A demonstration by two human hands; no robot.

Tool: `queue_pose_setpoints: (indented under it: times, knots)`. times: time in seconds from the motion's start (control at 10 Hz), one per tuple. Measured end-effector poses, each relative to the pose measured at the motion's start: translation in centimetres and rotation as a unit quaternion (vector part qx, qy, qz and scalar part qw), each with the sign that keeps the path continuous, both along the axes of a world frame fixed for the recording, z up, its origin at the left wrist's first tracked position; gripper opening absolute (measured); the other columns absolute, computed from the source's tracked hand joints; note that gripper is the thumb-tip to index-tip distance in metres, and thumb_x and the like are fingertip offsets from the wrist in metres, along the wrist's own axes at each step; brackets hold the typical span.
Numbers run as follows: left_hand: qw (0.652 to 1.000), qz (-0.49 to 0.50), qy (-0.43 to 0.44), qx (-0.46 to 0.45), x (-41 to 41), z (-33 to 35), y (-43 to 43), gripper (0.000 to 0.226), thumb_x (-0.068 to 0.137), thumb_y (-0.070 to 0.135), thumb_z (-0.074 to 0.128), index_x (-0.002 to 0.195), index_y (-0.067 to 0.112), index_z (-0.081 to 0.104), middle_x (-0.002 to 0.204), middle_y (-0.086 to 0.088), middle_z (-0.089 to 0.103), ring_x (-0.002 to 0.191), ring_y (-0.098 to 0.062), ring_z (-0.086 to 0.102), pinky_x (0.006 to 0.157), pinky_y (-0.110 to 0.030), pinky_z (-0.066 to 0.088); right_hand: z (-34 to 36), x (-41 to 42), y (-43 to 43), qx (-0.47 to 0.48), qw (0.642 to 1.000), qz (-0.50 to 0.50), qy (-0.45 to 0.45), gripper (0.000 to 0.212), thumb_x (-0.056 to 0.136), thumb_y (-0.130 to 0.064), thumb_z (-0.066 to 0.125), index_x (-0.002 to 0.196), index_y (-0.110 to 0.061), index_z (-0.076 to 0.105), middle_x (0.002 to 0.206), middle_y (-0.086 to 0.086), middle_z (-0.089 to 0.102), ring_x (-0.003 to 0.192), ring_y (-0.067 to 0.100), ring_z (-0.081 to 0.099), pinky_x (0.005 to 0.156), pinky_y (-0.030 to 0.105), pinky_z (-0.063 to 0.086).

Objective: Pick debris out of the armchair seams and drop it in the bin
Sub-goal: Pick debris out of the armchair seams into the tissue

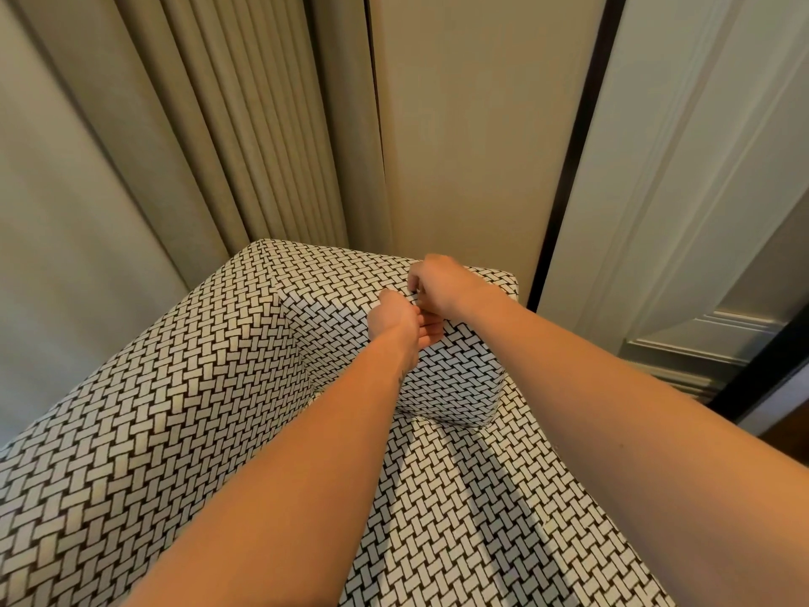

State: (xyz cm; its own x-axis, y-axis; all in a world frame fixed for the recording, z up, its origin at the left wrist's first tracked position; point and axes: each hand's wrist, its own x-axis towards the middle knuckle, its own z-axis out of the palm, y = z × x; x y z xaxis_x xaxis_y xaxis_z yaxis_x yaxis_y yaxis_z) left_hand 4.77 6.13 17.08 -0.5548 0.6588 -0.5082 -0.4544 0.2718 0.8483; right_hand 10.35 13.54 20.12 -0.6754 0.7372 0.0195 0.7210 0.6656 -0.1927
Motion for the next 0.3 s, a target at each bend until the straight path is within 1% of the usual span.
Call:
queue_pose_setpoints:
  times: [0.1, 0.2, 0.3]
  knots:
    - [1.0, -0.025, -0.006, 0.0, -0.1, 0.5, -0.4, 0.059, 0.102, 0.033, 0.024, 0.093, -0.005, 0.068, 0.086, -0.023, 0.076, 0.076, -0.032, 0.075, 0.065, -0.038, 0.064, 0.2, 0.7, -0.3, -0.018, 1.0, -0.006, 0.017, 0.033, 0.095, -0.005, 0.058, 0.126, -0.014, 0.064, 0.127, 0.011, 0.059, 0.113, 0.029, 0.059, 0.093, 0.035, 0.047]
    - [0.998, -0.057, -0.027, 0.021, 0.2, 1.0, -1.2, 0.057, 0.103, 0.035, 0.022, 0.098, -0.003, 0.064, 0.089, -0.021, 0.074, 0.071, -0.027, 0.07, 0.067, -0.034, 0.061, 0.3, 1.5, -1.0, -0.032, 0.999, -0.018, 0.035, 0.034, 0.095, -0.008, 0.059, 0.13, -0.011, 0.06, 0.126, 0.013, 0.062, 0.112, 0.03, 0.06, 0.094, 0.036, 0.05]
    - [0.994, -0.092, -0.037, 0.037, 0.9, 2.1, -2.5, 0.055, 0.105, 0.039, 0.022, 0.11, 0.002, 0.062, 0.087, -0.018, 0.07, 0.059, -0.02, 0.066, 0.061, -0.026, 0.053, 0.6, 2.4, -2.3, -0.046, 0.997, -0.034, 0.055, 0.027, 0.094, -0.012, 0.061, 0.12, -0.009, 0.062, 0.121, 0.013, 0.066, 0.108, 0.029, 0.061, 0.09, 0.035, 0.049]
